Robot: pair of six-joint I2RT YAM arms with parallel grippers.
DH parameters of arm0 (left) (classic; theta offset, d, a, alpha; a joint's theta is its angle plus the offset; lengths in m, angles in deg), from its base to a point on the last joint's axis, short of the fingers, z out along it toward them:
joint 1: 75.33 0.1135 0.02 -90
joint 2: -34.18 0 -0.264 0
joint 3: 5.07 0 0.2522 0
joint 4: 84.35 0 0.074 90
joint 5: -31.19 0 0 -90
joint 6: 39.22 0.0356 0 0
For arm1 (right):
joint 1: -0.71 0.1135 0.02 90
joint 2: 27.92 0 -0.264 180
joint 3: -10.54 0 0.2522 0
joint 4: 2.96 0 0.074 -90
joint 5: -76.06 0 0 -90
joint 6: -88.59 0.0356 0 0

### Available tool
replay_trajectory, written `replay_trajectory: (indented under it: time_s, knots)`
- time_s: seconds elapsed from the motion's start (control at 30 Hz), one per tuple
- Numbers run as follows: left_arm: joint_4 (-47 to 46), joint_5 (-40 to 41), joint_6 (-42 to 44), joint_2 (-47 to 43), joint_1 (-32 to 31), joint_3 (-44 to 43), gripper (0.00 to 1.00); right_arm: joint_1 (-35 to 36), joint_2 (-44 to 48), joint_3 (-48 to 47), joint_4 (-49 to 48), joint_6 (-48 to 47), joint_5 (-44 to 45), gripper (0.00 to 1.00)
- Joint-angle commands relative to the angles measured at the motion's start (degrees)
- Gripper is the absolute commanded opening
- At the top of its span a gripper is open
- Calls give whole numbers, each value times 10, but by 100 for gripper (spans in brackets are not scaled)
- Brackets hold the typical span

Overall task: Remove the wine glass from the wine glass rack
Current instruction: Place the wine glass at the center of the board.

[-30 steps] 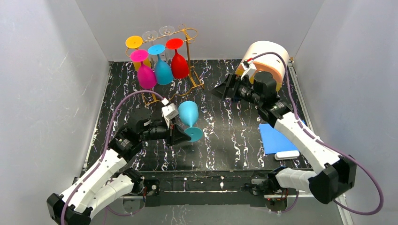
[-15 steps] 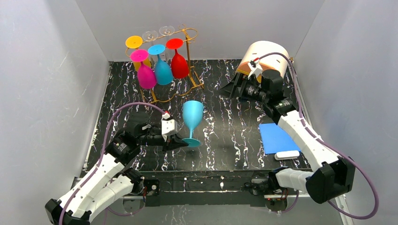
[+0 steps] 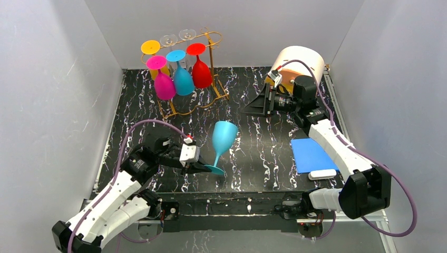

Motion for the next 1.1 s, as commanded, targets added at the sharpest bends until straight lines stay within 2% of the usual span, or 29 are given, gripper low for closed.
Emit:
replay_trajectory:
  time_s: [0.0,0.1,0.27,0.43,0.6,1.07]
  knots:
    - [19,-66,44,16,-1,-21,0,1,-11,10,-108,103,-75,97]
    - [22,-72,56,24,-1,-26,0,17,-34,2,-122,114,-115,91]
    - [41,-70,80,29,-1,-42,0,40,-51,-32,0,34,-101,75]
    - [59,-70,78,23,-1,-53,0,49,-62,-41,7,28,-149,62]
    - [61,-69,80,23,-1,-49,0,60,-57,-22,-78,66,-202,60]
    - [74,-74,100,39,-1,-56,0,87,-67,-38,-81,63,-235,45]
